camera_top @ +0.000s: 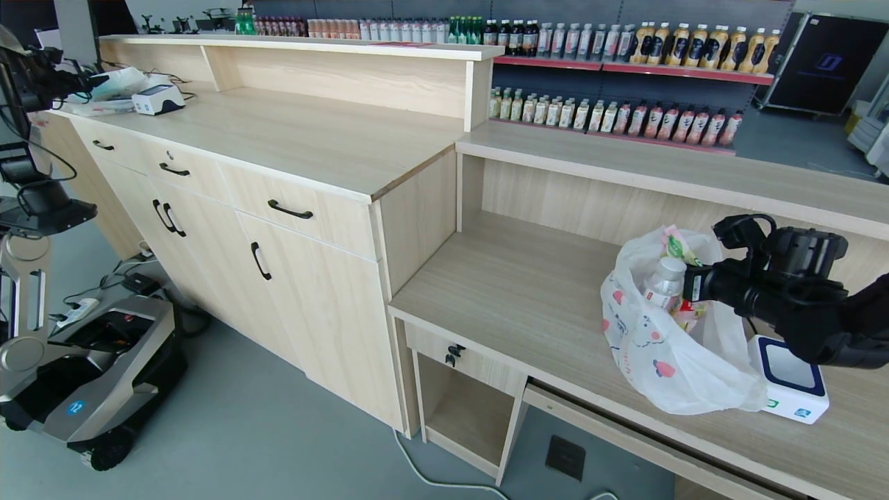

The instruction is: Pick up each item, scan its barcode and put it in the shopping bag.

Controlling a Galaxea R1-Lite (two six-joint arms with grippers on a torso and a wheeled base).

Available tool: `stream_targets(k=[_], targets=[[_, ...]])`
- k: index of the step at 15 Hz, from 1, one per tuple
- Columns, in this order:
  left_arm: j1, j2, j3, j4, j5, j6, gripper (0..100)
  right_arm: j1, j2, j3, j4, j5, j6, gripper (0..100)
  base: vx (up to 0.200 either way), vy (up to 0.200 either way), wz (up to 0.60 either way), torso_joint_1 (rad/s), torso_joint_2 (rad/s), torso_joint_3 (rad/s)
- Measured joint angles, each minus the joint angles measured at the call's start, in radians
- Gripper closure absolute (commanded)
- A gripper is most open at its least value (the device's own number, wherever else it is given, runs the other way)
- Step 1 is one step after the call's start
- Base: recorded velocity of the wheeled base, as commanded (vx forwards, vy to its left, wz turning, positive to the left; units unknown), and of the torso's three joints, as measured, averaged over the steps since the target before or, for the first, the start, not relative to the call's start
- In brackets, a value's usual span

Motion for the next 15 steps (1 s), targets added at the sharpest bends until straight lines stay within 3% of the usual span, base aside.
stream_targets(k=[6, 7, 15], targets=[[0.000, 0.000, 0.000, 0.000, 0.000, 0.000, 0, -0.026, 0.019, 0.003, -0.001, 0.000, -0.007, 100, 0.000, 0.000, 0.00, 0.000, 0.00, 0.000], [0.000, 0.000, 0.000, 0.000, 0.000, 0.000, 0, -0.031, 0.018, 0.005, 0.003, 0.000, -0.007, 0, 0.000, 0.000, 0.00, 0.000, 0.00, 0.000], [0.000, 0.000, 0.000, 0.000, 0.000, 0.000, 0, -0.048, -0.034, 0.022, 0.001, 0.000, -0.059, 0, 0.000, 0.000, 0.00, 0.000, 0.00, 0.000]])
